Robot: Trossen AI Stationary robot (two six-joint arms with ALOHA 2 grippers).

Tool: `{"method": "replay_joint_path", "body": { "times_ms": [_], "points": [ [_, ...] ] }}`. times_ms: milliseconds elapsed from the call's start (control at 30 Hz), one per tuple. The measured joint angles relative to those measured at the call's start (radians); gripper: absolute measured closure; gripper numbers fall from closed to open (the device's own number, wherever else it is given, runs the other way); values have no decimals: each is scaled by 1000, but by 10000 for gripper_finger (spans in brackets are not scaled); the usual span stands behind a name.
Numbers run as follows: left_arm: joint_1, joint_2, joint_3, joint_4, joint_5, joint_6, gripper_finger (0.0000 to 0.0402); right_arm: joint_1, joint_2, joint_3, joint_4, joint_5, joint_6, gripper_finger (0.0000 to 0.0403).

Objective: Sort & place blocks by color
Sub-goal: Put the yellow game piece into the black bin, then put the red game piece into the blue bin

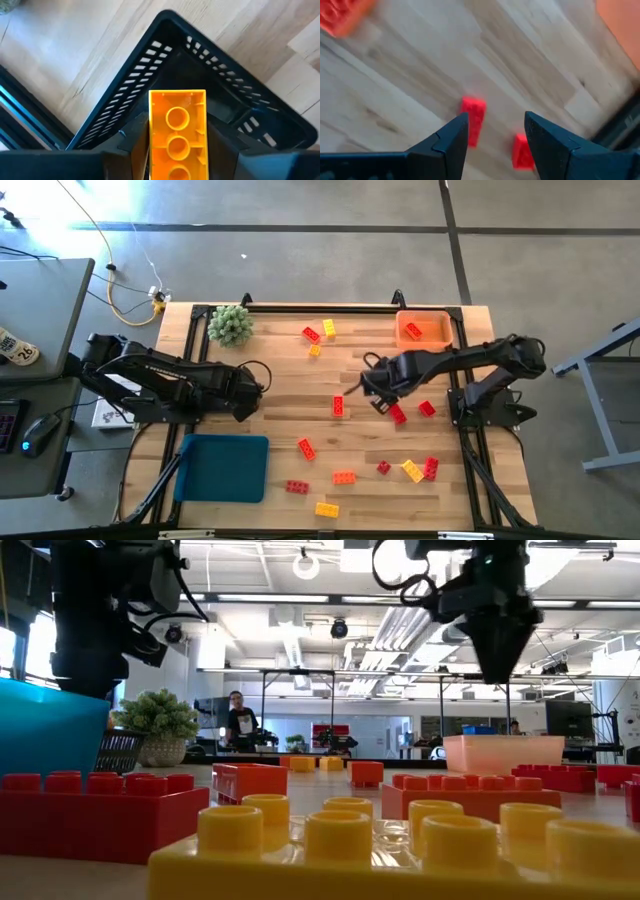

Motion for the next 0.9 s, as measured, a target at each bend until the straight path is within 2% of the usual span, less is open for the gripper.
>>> {"method": "replay_joint_path", "body": {
  "times_ms": [467, 900],
  "points": [
    [8, 0, 0, 2, 10, 0, 244, 246, 0, 0, -46, -20, 277, 222],
    [8, 0, 1, 4, 24, -66, 199, 443, 0, -11, -71, 115, 544, 222]
  ]
}}
